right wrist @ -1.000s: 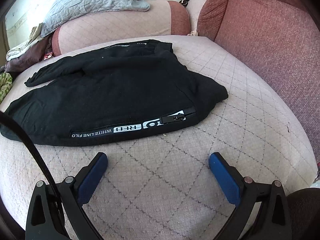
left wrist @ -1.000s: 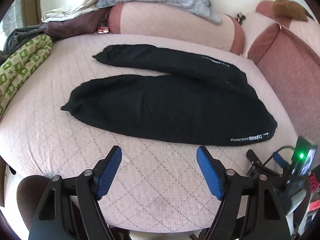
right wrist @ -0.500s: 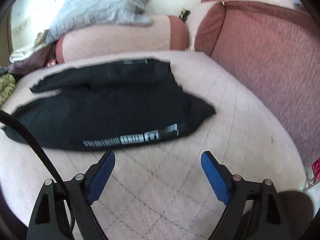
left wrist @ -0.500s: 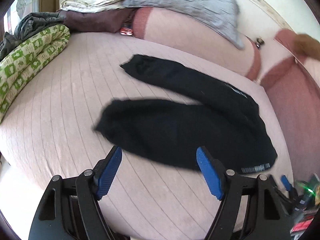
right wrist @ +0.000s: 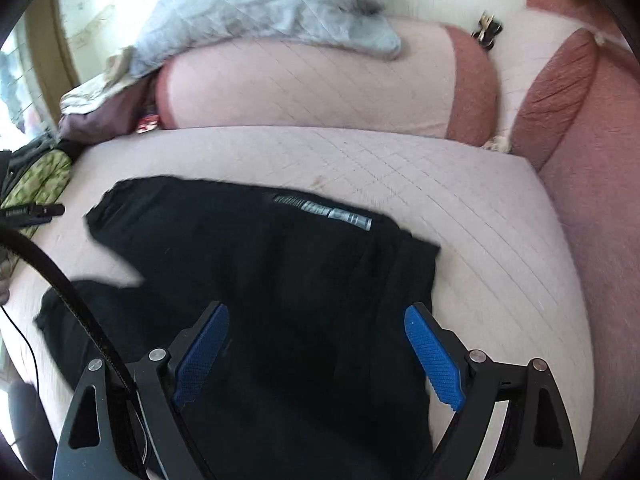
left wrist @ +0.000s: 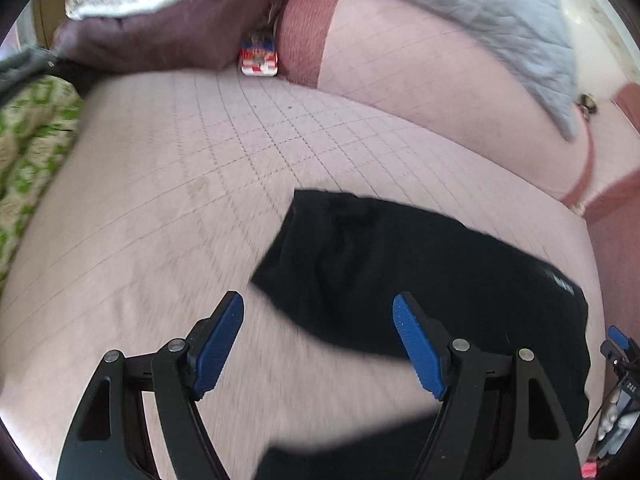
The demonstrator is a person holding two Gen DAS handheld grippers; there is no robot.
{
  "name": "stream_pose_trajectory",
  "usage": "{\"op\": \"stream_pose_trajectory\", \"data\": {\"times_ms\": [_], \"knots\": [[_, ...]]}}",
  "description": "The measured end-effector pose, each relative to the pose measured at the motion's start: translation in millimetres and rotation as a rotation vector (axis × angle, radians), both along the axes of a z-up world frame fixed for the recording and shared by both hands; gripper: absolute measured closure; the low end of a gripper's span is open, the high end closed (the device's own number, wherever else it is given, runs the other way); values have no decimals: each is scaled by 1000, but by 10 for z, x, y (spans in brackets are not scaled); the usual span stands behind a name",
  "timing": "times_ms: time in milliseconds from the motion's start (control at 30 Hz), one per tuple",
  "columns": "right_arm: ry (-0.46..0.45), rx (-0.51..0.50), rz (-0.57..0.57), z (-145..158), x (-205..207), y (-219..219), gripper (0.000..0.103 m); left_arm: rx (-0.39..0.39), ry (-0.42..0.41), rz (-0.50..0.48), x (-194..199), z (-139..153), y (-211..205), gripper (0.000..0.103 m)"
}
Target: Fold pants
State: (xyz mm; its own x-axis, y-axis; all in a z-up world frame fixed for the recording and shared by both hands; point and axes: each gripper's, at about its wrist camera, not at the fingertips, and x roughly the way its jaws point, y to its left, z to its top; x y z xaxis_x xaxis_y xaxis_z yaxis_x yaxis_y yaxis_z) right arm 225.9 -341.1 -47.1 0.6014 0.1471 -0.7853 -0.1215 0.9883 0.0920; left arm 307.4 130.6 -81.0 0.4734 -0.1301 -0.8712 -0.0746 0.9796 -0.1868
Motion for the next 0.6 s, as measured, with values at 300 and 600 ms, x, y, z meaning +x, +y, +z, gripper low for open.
{"op": "stream_pose_trajectory", "data": {"times_ms": [300,600], "knots": [[135,23,69,-362,1283,-112,10,-36,73,-20,964,-487,83,25],[220,8,182,-640,1606,11,10,148,60,-246,1165,-598,-458,18]]}}
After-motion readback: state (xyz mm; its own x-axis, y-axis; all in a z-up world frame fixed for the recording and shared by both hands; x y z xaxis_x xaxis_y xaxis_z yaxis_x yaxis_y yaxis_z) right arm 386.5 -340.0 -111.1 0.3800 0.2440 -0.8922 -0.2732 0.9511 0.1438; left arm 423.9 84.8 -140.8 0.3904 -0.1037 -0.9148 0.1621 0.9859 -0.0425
